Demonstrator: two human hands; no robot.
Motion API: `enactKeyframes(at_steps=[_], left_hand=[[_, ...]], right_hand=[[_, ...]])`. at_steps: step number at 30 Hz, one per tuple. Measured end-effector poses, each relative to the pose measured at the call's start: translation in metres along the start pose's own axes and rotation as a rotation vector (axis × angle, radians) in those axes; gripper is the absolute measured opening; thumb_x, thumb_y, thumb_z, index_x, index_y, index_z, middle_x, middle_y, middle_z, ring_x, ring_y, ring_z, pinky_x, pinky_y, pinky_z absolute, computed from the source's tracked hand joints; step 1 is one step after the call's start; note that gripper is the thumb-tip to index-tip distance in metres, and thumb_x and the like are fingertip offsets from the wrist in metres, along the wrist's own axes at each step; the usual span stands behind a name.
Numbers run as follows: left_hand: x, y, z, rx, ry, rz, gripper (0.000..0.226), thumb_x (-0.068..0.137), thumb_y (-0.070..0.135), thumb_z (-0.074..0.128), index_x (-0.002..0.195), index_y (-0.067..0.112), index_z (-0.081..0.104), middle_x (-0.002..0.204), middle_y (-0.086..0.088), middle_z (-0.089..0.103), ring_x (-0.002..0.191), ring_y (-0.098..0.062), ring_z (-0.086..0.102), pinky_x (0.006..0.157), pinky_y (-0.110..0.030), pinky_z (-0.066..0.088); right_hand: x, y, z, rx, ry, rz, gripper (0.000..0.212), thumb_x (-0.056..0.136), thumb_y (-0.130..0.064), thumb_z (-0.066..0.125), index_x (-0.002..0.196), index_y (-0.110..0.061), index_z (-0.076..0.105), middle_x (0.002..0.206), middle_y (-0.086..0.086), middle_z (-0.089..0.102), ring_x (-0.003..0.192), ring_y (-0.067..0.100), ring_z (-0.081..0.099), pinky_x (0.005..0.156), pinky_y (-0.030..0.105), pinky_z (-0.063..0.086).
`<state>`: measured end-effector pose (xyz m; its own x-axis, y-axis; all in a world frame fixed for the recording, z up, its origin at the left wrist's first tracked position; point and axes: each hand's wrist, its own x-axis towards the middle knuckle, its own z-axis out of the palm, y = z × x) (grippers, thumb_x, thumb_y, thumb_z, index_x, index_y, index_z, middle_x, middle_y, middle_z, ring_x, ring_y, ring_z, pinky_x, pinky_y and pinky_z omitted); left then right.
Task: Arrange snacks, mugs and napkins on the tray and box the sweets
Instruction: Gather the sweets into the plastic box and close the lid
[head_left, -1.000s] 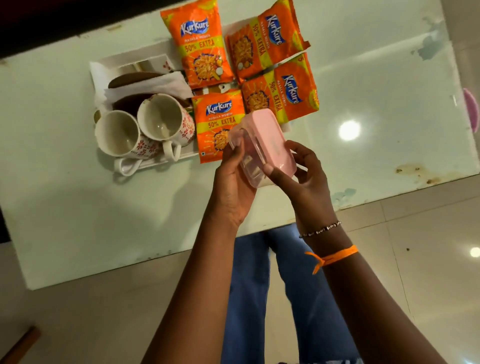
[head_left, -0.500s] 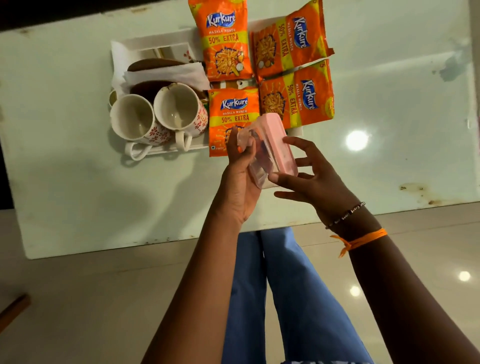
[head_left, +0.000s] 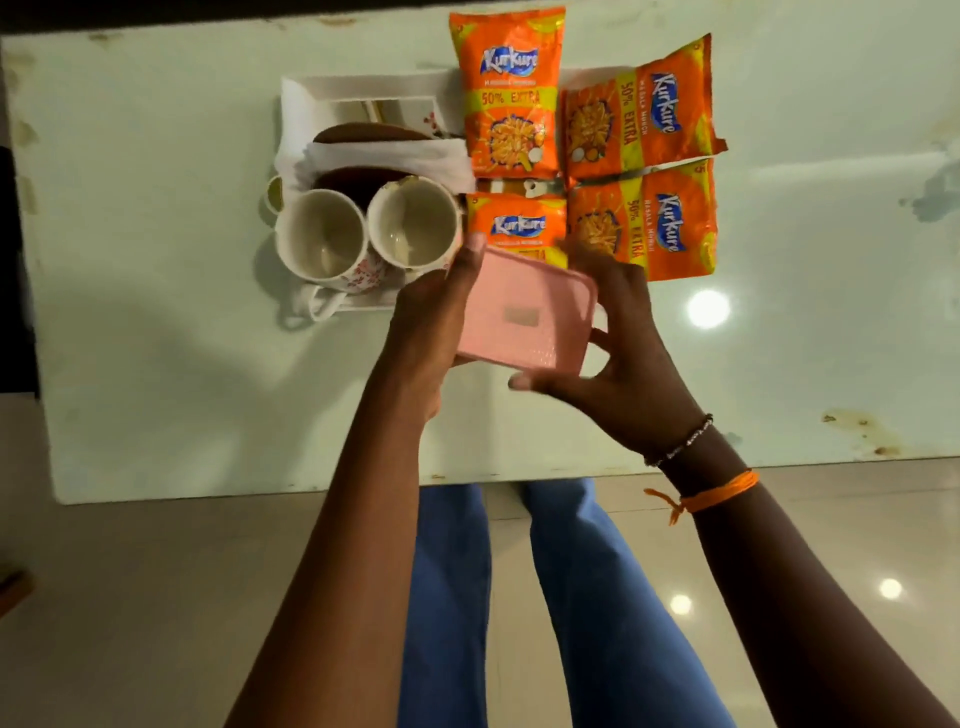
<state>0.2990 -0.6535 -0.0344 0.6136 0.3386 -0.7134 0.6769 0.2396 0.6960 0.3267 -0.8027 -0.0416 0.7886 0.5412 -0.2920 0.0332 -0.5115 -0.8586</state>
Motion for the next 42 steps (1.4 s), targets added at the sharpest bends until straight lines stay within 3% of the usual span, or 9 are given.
enactKeyframes(at_steps=[3, 6, 12, 16, 22, 26, 30, 35, 42], left_hand=[[0.004, 0.001, -0.027, -0.079, 0.052, 0.050, 0.027, 0.089, 0.053, 0.042, 0.097, 0.033, 0.059, 0.092, 0.008, 0.068, 0.083, -0.008, 0.065, 0.069, -0.031, 0.055], [0.004, 0.003, -0.047, -0.103, 0.079, 0.086, 0.031, 0.091, 0.051, 0.035, 0.089, 0.032, 0.059, 0.091, 0.003, 0.068, 0.088, -0.016, 0.066, 0.079, -0.041, 0.055], [0.016, 0.004, -0.080, -0.072, 0.229, 0.097, 0.036, 0.090, 0.056, 0.034, 0.069, 0.037, 0.056, 0.080, 0.007, 0.063, 0.088, -0.021, 0.063, 0.074, -0.035, 0.052], [0.027, 0.001, -0.086, -0.089, 0.233, 0.085, 0.033, 0.090, 0.054, 0.037, 0.075, 0.034, 0.059, 0.077, 0.007, 0.063, 0.074, -0.010, 0.060, 0.051, -0.014, 0.045], [0.052, 0.021, -0.088, -0.218, 0.169, 0.080, 0.016, 0.085, 0.046, 0.052, 0.088, 0.031, 0.056, 0.095, 0.000, 0.066, 0.094, -0.021, 0.063, 0.082, -0.044, 0.052], [0.085, 0.051, -0.096, -0.223, 0.165, 0.130, 0.011, 0.087, 0.014, 0.058, 0.092, 0.020, 0.051, 0.092, 0.003, 0.063, 0.094, -0.018, 0.062, 0.088, -0.043, 0.054], [0.122, 0.080, -0.108, 0.017, 0.241, 0.257, 0.018, 0.076, 0.018, 0.064, 0.094, 0.017, 0.063, 0.102, -0.009, 0.071, 0.095, -0.021, 0.067, 0.088, -0.044, 0.054], [0.167, 0.092, -0.115, 0.278, 0.312, 0.304, 0.027, 0.084, 0.008, 0.060, 0.111, 0.005, 0.065, 0.109, -0.012, 0.070, 0.096, -0.022, 0.067, 0.086, -0.039, 0.056], [0.190, 0.076, -0.116, 0.481, 0.262, 0.233, 0.036, 0.085, 0.000, 0.049, 0.118, 0.009, 0.062, 0.116, -0.011, 0.067, 0.107, -0.025, 0.063, 0.081, -0.025, 0.048]], right_hand=[[0.016, -0.017, 0.037, 0.402, 0.161, 0.233, 0.057, 0.073, -0.064, 0.050, 0.122, -0.038, 0.036, 0.131, -0.001, 0.045, 0.121, 0.017, 0.048, 0.097, 0.041, 0.050], [0.035, -0.037, 0.072, 0.482, 0.300, 0.417, 0.028, 0.082, -0.060, 0.032, 0.085, -0.041, 0.053, 0.104, -0.001, 0.060, 0.104, 0.020, 0.059, 0.092, 0.053, 0.049], [0.061, -0.055, 0.103, 0.455, 0.490, 0.305, 0.037, 0.098, -0.033, 0.031, 0.068, -0.025, 0.050, 0.067, -0.011, 0.050, 0.059, -0.004, 0.045, 0.061, 0.012, 0.038], [0.074, -0.047, 0.108, 0.372, 0.432, 0.290, 0.030, 0.089, -0.044, 0.028, 0.073, -0.029, 0.048, 0.068, -0.012, 0.050, 0.064, 0.004, 0.046, 0.060, 0.018, 0.036], [0.105, -0.048, 0.089, 0.390, 0.407, 0.305, 0.014, 0.093, -0.038, 0.041, 0.083, -0.029, 0.044, 0.074, -0.013, 0.048, 0.068, -0.006, 0.048, 0.069, 0.020, 0.043], [0.144, -0.060, 0.069, 0.602, 0.362, 0.384, 0.017, 0.089, -0.018, 0.052, 0.076, -0.026, 0.043, 0.087, -0.001, 0.051, 0.093, 0.021, 0.054, 0.083, 0.047, 0.051], [0.191, -0.060, 0.057, 0.344, 0.409, 0.363, 0.009, 0.071, -0.017, 0.053, 0.069, -0.026, 0.052, 0.089, 0.007, 0.061, 0.096, 0.034, 0.061, 0.086, 0.058, 0.051], [0.235, -0.048, 0.057, -0.029, 0.373, 0.304, 0.023, 0.080, -0.012, 0.057, 0.100, -0.007, 0.068, 0.102, 0.012, 0.070, 0.098, 0.024, 0.062, 0.088, 0.029, 0.050], [0.257, -0.027, 0.072, -0.221, 0.338, 0.338, 0.029, 0.081, -0.005, 0.054, 0.105, -0.010, 0.068, 0.110, 0.015, 0.070, 0.107, 0.028, 0.061, 0.086, 0.025, 0.045]])
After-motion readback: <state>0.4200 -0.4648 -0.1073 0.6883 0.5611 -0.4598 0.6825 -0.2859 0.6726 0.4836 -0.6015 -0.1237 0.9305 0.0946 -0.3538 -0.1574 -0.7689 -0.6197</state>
